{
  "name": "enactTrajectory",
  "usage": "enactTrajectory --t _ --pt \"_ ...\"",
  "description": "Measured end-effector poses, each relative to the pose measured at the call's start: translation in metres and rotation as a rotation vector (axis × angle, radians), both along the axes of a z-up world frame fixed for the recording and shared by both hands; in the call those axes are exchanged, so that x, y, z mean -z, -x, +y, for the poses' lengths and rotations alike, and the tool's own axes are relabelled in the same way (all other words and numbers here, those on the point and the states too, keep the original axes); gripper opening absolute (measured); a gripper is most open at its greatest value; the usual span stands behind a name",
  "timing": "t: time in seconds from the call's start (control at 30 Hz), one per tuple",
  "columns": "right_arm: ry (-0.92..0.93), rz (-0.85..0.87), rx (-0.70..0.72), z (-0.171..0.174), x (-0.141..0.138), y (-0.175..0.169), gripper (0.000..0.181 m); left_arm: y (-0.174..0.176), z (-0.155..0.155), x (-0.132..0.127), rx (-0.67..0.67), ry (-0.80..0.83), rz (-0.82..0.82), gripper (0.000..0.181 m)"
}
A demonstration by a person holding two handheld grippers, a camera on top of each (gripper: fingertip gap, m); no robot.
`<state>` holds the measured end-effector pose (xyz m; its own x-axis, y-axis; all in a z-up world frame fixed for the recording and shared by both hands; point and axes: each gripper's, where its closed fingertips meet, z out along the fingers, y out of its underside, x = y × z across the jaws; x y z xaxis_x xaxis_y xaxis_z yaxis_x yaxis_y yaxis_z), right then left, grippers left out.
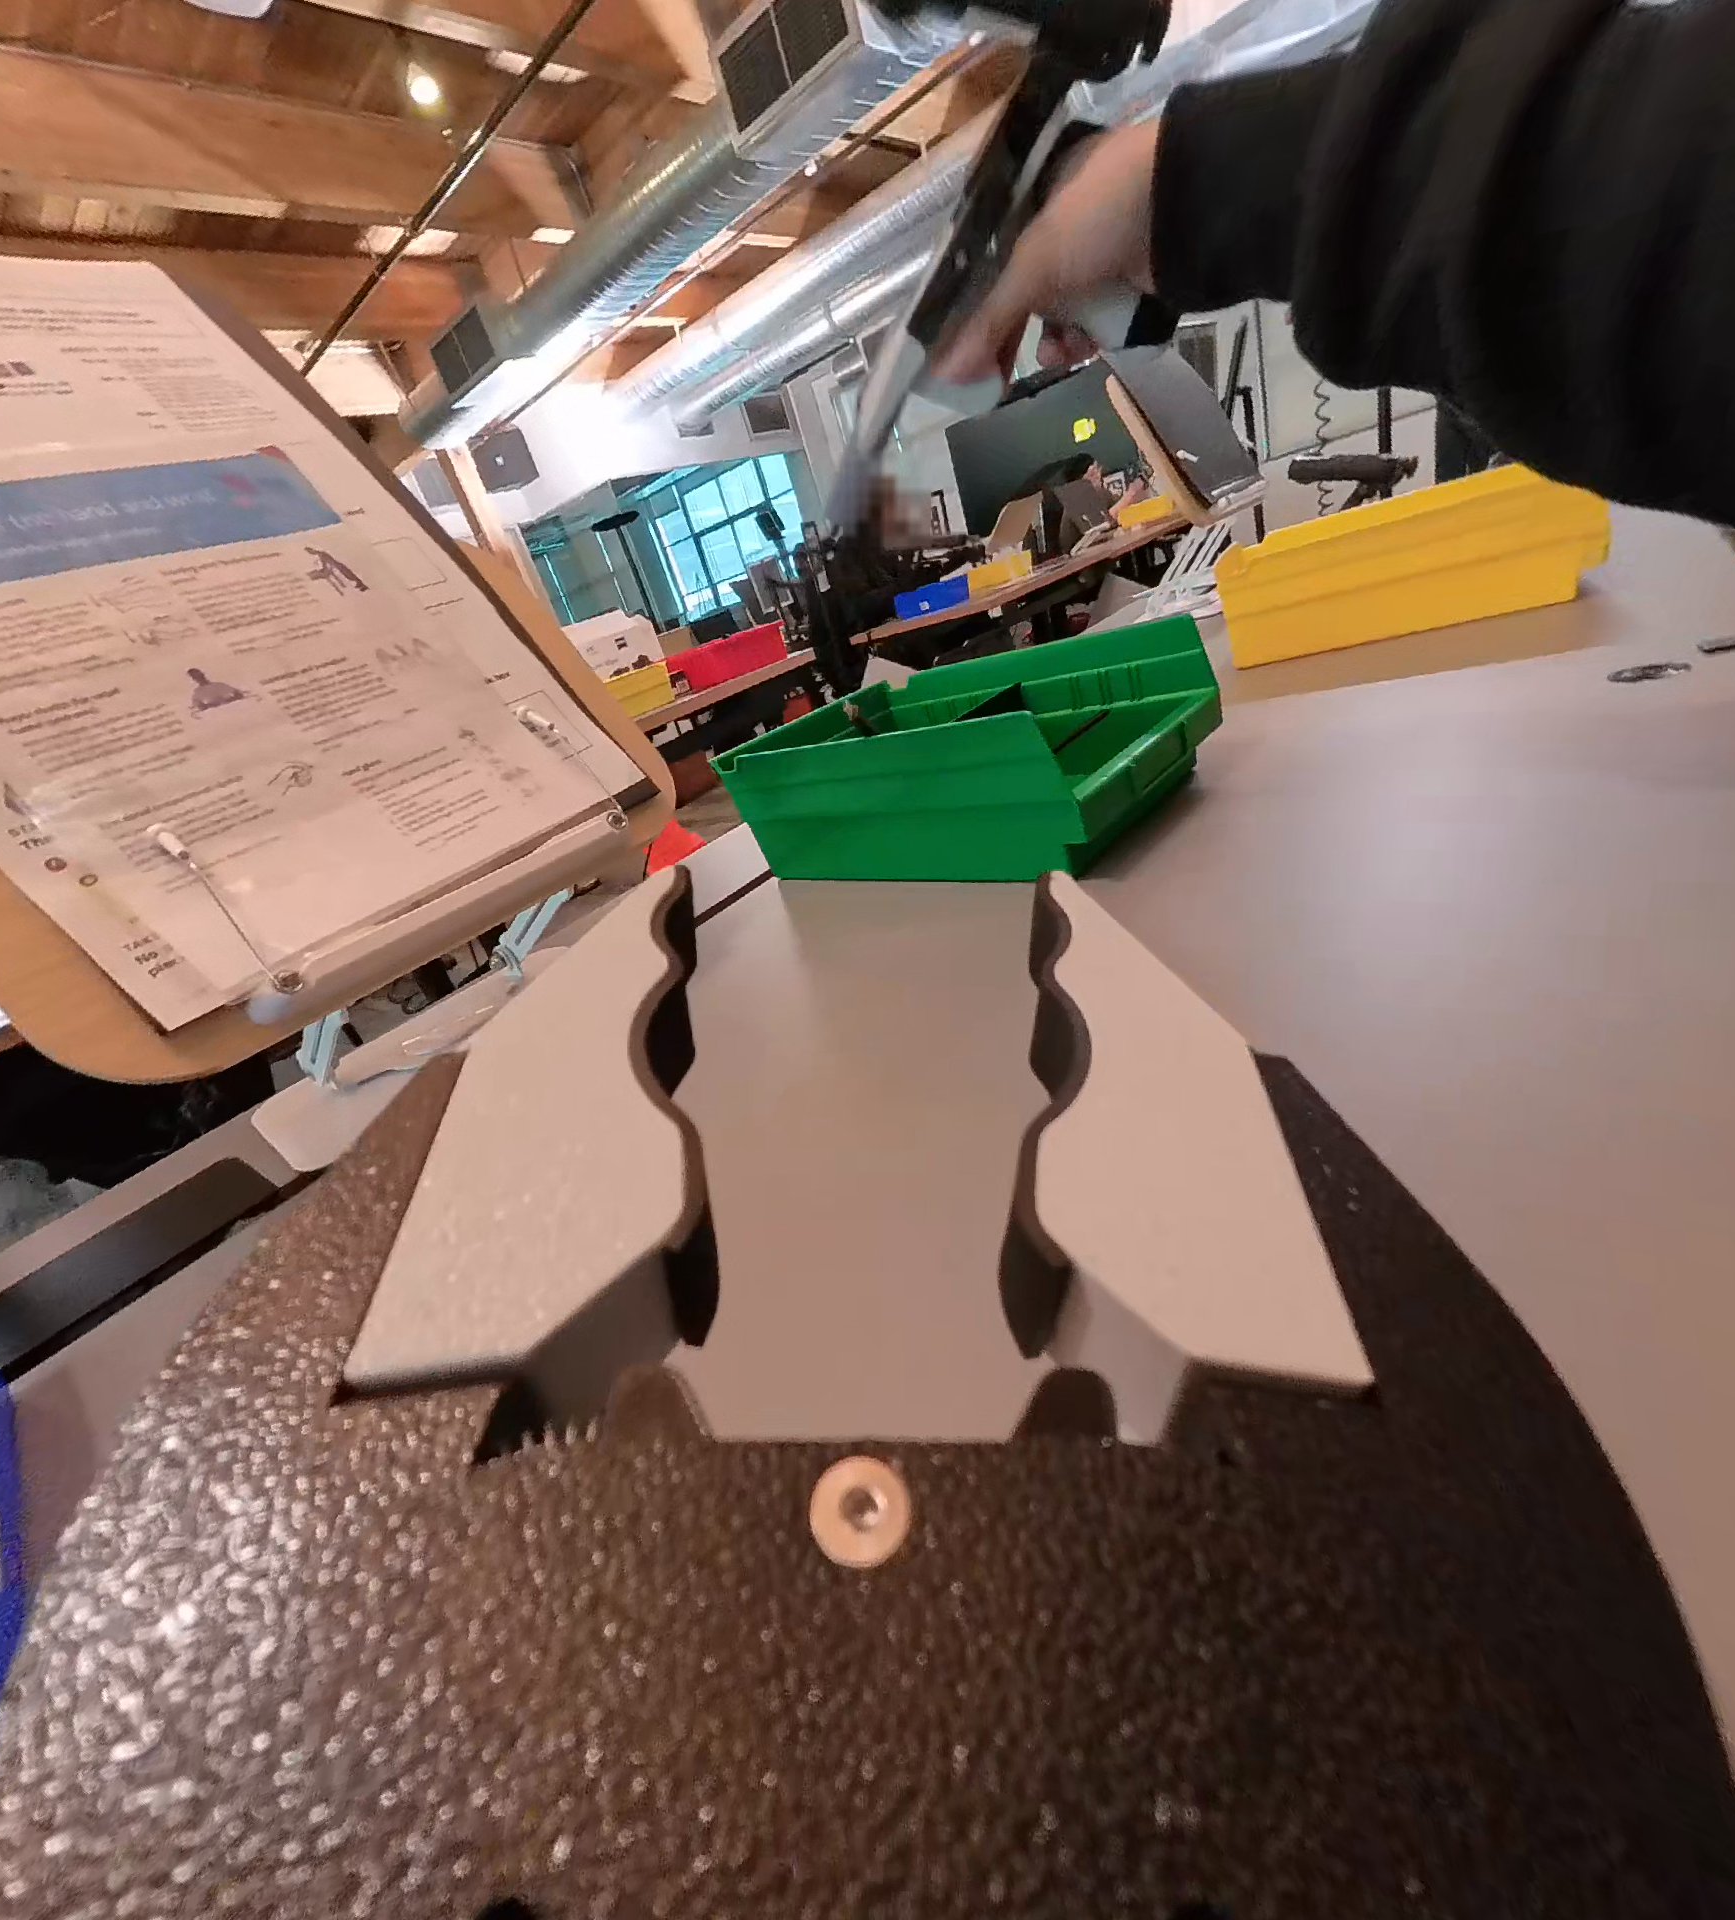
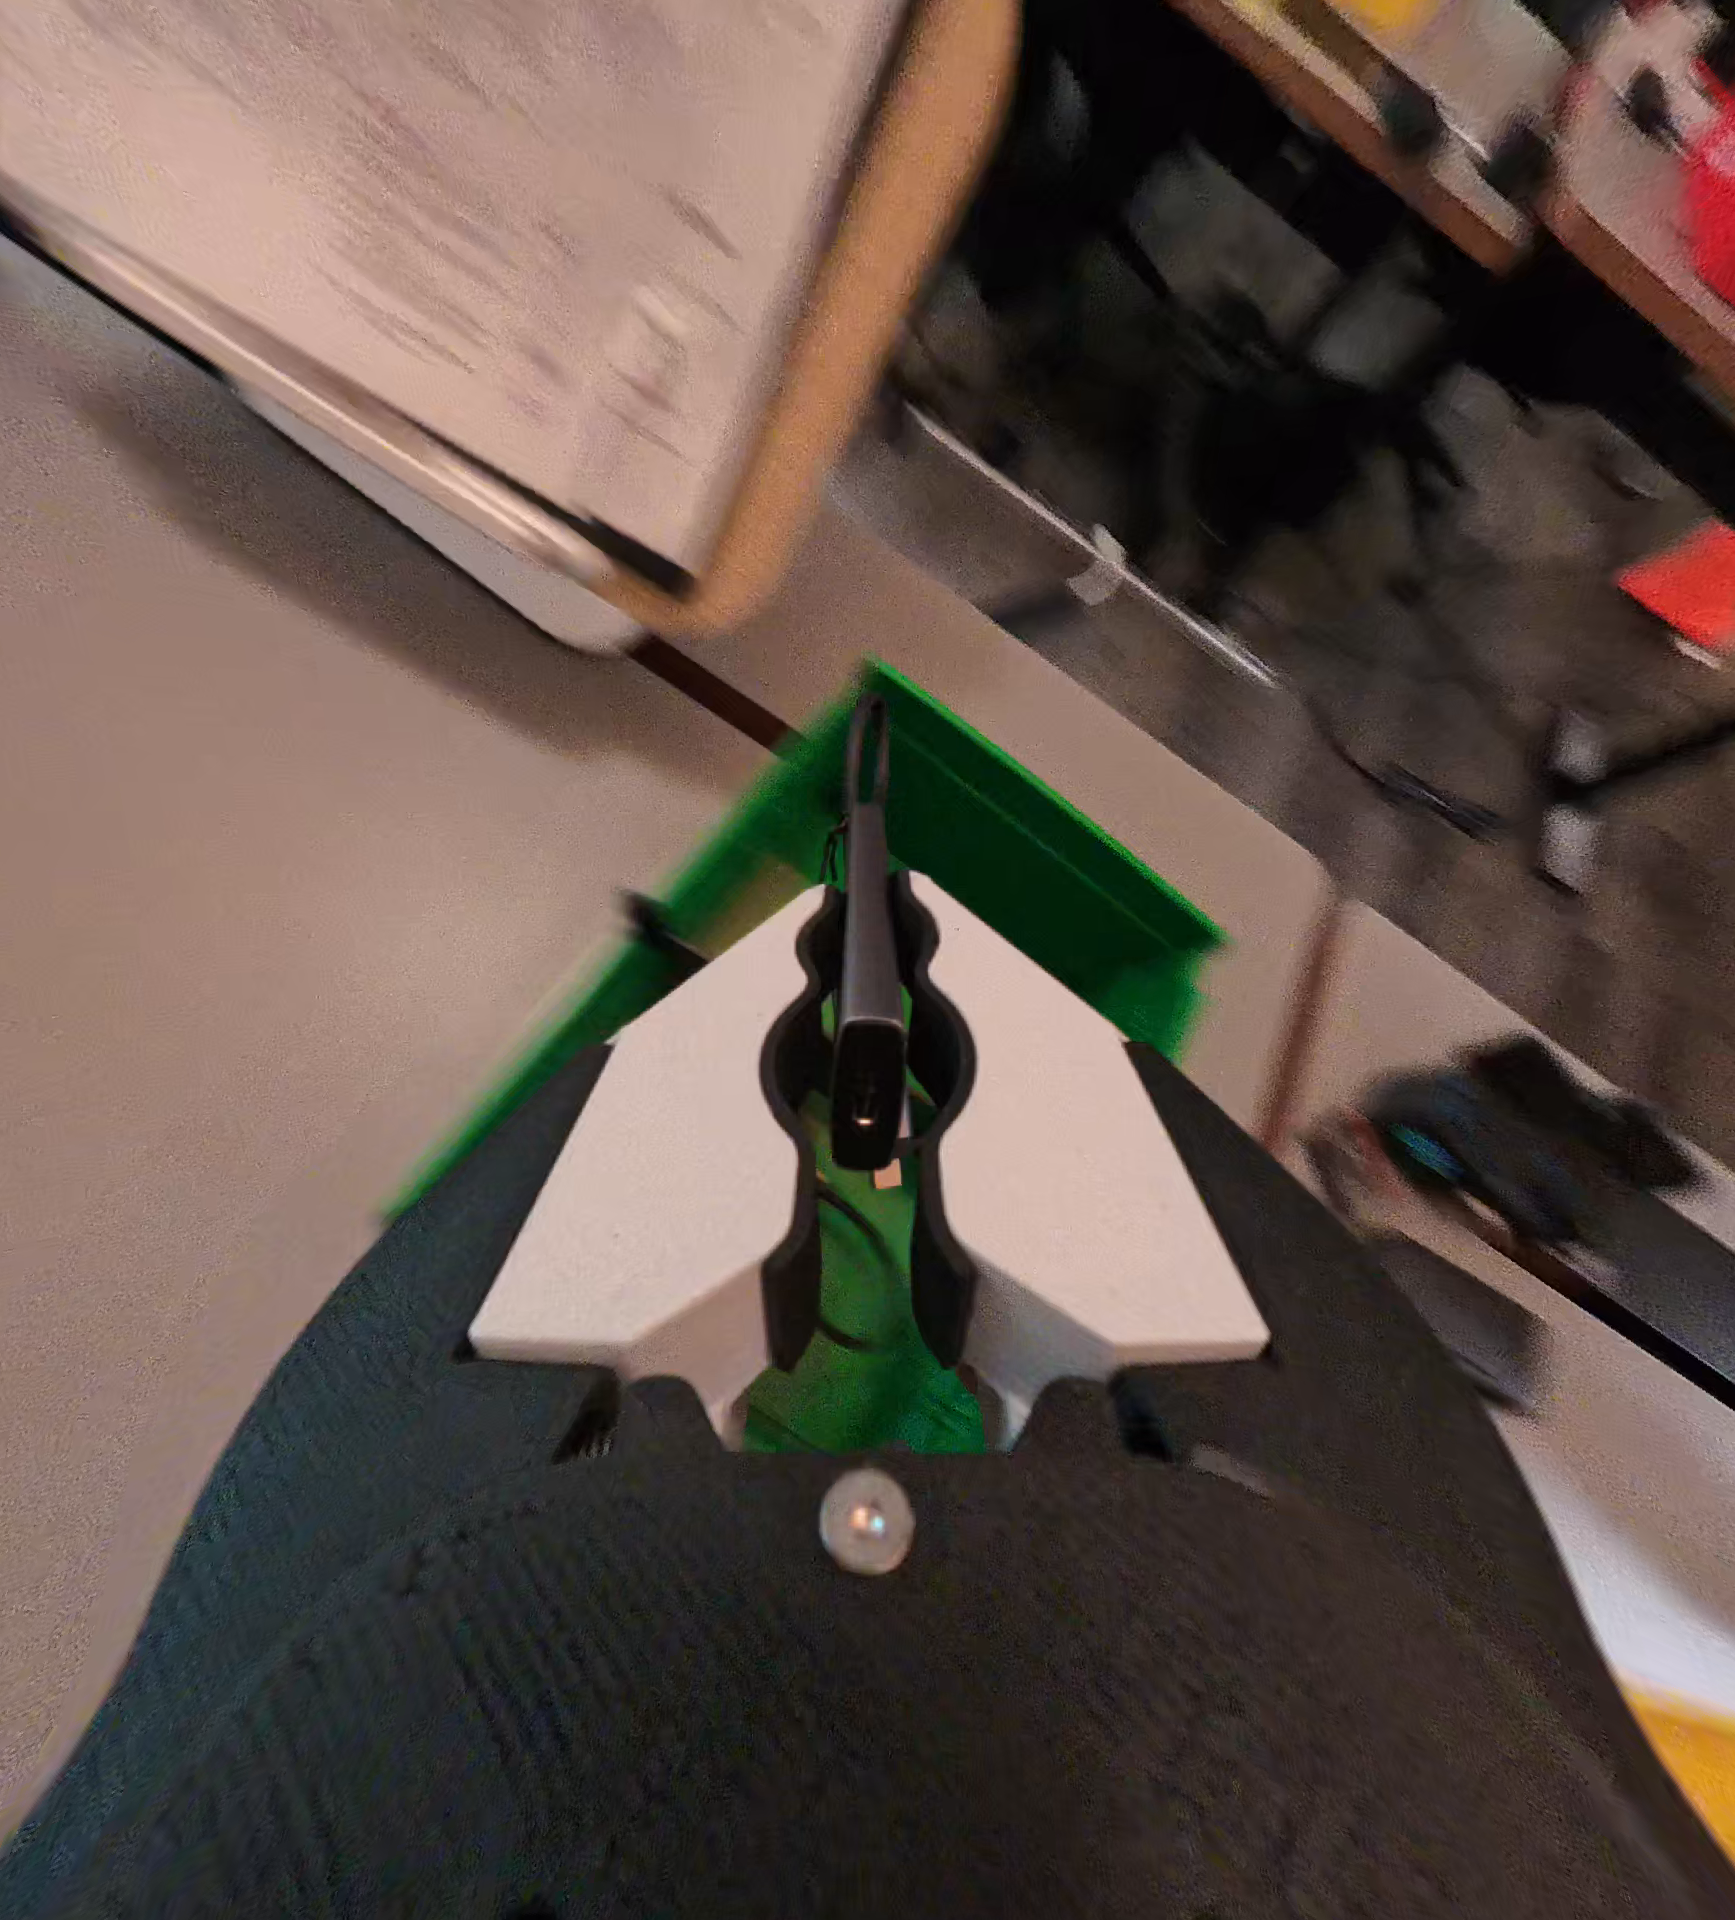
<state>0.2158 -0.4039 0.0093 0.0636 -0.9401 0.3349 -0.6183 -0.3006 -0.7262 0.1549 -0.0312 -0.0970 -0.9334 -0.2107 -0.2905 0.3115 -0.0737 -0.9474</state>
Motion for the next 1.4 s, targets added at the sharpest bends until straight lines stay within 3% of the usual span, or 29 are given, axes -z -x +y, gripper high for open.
enactTrajectory --t 0.07,0.23,0.4,0.53,0.6,0.7,0.77,0.93,1.07,1.13,1.2,1.3,1.4 --pt "0.153 0.14 0.088 -0.041 0.023 -0.005 0.009 -0.003 0.001 0.001 -0.008 0.007 0.022 0.061" --pt "0.473 0.428 0.16 -0.093 0.088 -0.019 0.009 -0.006 -0.004 0.014 -0.008 -0.058 0.065 0.06" --pt "0.618 0.488 0.198 -0.102 0.129 -0.049 0.008 -0.004 -0.006 0.018 0.01 -0.087 0.088 0.058" --pt "0.561 0.5 0.2 -0.088 0.158 -0.067 0.01 -0.003 -0.007 0.018 0.022 -0.079 0.098 0.058" --pt "0.518 0.423 0.251 -0.087 0.159 -0.077 0.025 -0.002 -0.007 0.018 0.025 -0.082 0.092 0.058" --pt "0.337 0.306 0.268 -0.07 0.15 -0.092 0.074 -0.002 -0.007 0.018 0.028 -0.082 0.091 0.058" --pt "0.196 0.233 0.267 -0.056 0.135 -0.099 0.091 -0.002 -0.006 0.016 0.033 -0.073 0.103 0.058" --pt "0.02 -0.018 0.252 -0.008 0.064 -0.103 0.104 -0.005 -0.005 0.016 0.027 -0.067 0.117 0.057" --pt "-0.223 -0.366 -0.076 0.122 0.017 -0.087 0.103 -0.008 -0.004 0.016 0.011 -0.067 0.117 0.056" --pt "-0.362 -0.482 -0.263 0.192 0.02 -0.065 0.101 -0.012 0.0 0.013 -0.012 -0.053 0.127 0.055" --pt "-0.462 -0.553 -0.365 0.238 0.041 -0.044 0.1 -0.02 0.007 0.006 -0.047 -0.023 0.154 0.053" --pt "-0.448 -0.627 -0.41 0.262 0.078 -0.02 0.097 -0.059 0.037 0.001 -0.262 -0.087 0.18 0.052" --pt "-0.313 -0.657 -0.428 0.259 0.097 -0.004 0.104 -0.116 0.099 -0.003 -0.563 -0.14 0.313 0.051"
